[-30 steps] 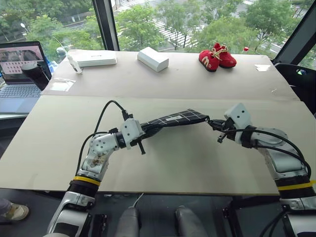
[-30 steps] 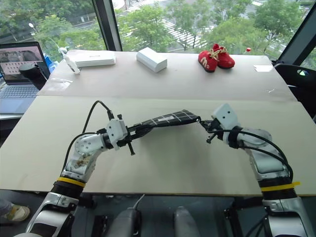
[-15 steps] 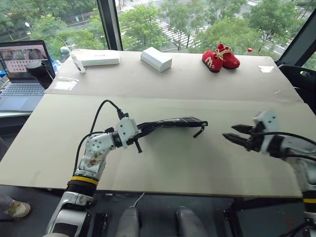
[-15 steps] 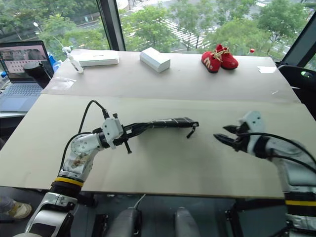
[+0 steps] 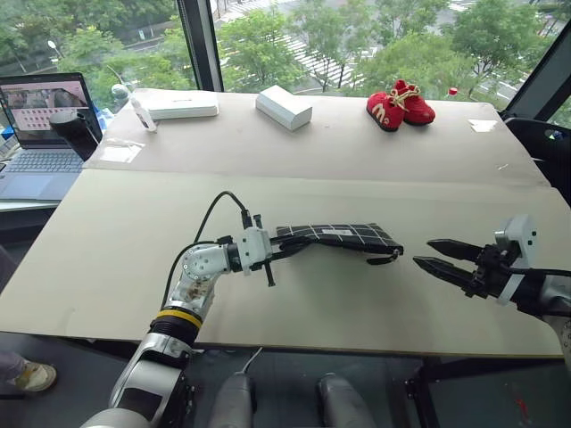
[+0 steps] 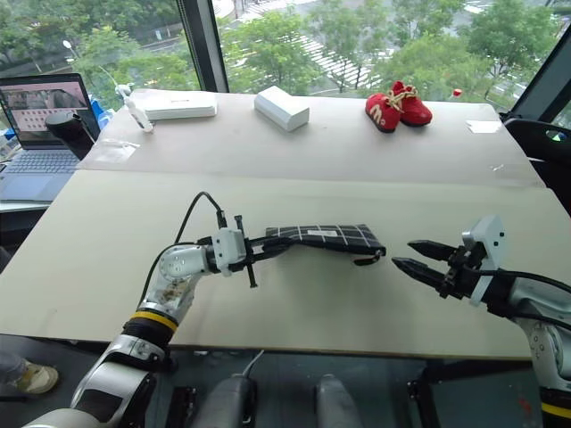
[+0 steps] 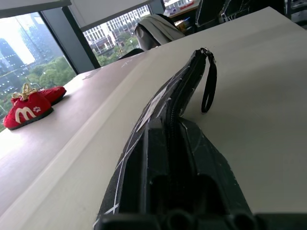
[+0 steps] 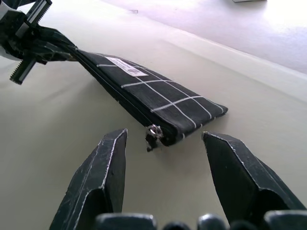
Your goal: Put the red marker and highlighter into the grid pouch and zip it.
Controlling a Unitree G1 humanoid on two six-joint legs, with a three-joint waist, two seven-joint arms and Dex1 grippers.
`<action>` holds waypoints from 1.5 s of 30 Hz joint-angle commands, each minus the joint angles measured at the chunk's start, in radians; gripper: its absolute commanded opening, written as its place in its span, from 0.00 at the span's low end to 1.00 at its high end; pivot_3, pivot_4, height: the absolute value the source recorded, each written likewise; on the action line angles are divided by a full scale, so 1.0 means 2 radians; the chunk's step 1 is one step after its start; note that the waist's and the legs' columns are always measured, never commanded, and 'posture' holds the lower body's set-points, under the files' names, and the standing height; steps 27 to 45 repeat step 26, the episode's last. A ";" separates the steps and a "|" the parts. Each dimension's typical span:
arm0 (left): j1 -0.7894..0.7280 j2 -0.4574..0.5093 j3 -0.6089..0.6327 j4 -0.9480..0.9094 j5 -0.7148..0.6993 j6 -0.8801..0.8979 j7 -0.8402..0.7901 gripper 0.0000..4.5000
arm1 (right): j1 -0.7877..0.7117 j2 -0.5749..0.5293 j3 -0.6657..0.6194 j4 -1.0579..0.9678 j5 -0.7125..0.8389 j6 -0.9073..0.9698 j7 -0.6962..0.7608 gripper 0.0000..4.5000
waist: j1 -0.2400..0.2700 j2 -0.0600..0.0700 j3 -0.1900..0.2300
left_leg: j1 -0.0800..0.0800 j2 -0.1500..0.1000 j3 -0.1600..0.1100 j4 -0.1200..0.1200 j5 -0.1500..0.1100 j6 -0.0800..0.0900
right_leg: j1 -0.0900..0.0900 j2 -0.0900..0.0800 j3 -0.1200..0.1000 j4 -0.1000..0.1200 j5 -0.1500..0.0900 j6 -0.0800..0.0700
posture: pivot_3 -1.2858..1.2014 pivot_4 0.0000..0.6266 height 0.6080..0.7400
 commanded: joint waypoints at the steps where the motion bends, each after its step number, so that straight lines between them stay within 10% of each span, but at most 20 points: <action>1: -0.010 -0.003 0.002 -0.007 -0.018 0.004 -0.020 0.45 | 0.001 -0.003 -0.005 -0.019 0.001 -0.004 -0.008 0.64 | 0.000 0.000 0.000 | 0.000 0.000 0.000 0.000 0.000 0.000 | 0.000 0.000 0.000 0.000 0.000 0.000 | 0.52 0.24 0.92; 8: 0.021 0.015 0.019 -0.133 -0.095 0.231 -0.012 0.98 | -0.006 -0.007 -0.006 -0.001 -0.004 -0.008 -0.010 0.64 | 0.000 0.000 0.000 | 0.000 0.000 0.000 0.000 0.000 0.000 | 0.000 0.000 0.000 0.000 0.000 0.000 | 0.52 0.24 0.92; 19: 0.105 0.096 0.146 -0.322 -0.215 0.568 0.135 0.98 | -0.036 -0.023 -0.005 0.082 -0.024 -0.034 0.005 0.64 | -0.006 0.000 0.000 | 0.000 0.000 0.000 0.000 0.000 0.000 | 0.000 0.000 0.000 0.000 -0.001 0.001 | 0.52 0.24 0.92; 45: 0.178 0.138 0.227 -0.342 -0.228 0.584 0.166 0.98 | -0.056 -0.013 0.008 0.147 -0.048 -0.065 0.003 0.64 | -0.010 0.000 0.000 | 0.000 0.000 0.000 0.000 0.000 0.000 | 0.000 0.000 0.000 0.000 0.000 0.000 | 0.52 0.24 0.92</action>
